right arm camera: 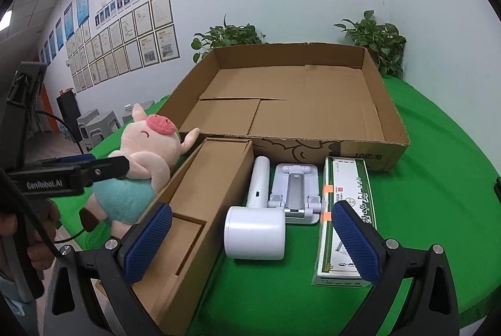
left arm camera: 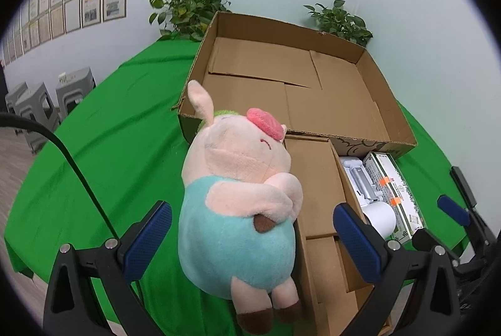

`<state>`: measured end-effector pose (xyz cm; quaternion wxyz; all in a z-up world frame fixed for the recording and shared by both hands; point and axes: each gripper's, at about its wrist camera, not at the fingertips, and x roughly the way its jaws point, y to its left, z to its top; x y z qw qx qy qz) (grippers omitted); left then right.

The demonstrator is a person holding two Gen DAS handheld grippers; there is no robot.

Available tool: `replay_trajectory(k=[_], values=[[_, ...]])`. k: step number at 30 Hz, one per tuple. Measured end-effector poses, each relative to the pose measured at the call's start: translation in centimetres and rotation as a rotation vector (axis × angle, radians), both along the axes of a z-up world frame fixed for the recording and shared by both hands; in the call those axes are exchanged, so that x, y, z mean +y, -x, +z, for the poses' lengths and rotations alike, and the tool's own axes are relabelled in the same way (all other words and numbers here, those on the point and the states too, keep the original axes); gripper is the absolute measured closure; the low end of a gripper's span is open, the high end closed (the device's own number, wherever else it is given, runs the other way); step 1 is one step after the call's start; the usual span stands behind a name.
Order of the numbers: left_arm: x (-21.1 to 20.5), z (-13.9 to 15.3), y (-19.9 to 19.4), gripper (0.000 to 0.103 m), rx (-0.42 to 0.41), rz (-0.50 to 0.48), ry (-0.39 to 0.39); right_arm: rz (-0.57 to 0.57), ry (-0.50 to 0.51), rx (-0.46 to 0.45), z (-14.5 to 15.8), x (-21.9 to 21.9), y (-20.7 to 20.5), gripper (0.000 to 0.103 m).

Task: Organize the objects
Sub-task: 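Move the left tool toward the plush pig and open its fingers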

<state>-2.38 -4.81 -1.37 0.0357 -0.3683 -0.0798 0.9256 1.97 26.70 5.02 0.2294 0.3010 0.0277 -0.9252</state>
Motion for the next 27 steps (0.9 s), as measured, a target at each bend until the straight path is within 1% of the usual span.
replay_trajectory(k=[2,4,6,8,11,15,17,18,19,20,21,24,26,27], values=[[-0.4,0.0,0.1,0.001,-0.005,-0.002,-0.014,0.012,0.010,0.008,0.2,0.0,-0.1,0.000],[-0.8,0.0,0.2,0.001,-0.010,-0.004,-0.019,0.017,-0.002,0.035,0.5,-0.2,-0.2,0.000],[-1.2,-0.1,0.3,0.001,-0.020,-0.020,-0.046,0.029,-0.005,0.051,0.5,-0.4,-0.3,0.000],[-1.7,-0.4,0.4,0.001,-0.035,-0.043,-0.083,0.055,0.005,0.051,0.4,-0.5,-0.4,0.000],[-2.0,-1.1,0.7,0.001,-0.062,-0.060,-0.098,0.100,0.027,0.056,0.2,-0.7,-0.5,0.000],[-1.9,-2.0,1.3,0.001,-0.097,-0.082,-0.080,0.164,0.087,0.023,0.1,-1.1,-0.5,0.000],[-2.0,-2.4,1.6,0.001,-0.106,-0.097,-0.089,0.180,0.116,0.000,0.1,-1.1,-0.3,0.000],[-2.1,-2.7,1.7,0.003,-0.112,-0.106,-0.098,0.186,0.129,-0.008,0.0,-1.1,-0.3,0.000],[-2.2,-3.0,1.9,0.006,-0.121,-0.110,-0.102,0.191,0.139,-0.012,0.0,-1.2,-0.3,0.000],[-2.4,-3.4,2.0,0.014,-0.130,-0.105,-0.090,0.198,0.151,-0.016,0.0,-1.2,-0.4,0.000],[-2.4,-3.6,2.2,0.018,-0.137,-0.100,-0.073,0.210,0.163,-0.023,0.0,-1.3,-0.4,0.000],[-2.6,-3.8,2.0,0.024,-0.124,-0.115,-0.078,0.256,0.197,-0.046,0.1,-1.8,-0.2,0.000],[-2.6,-3.7,1.7,0.032,-0.118,-0.121,-0.075,0.308,0.253,-0.084,0.4,-2.3,0.2,0.000],[-2.7,-3.7,1.5,0.033,-0.114,-0.125,-0.077,0.353,0.305,-0.136,0.4,-2.9,1.0,0.000]])
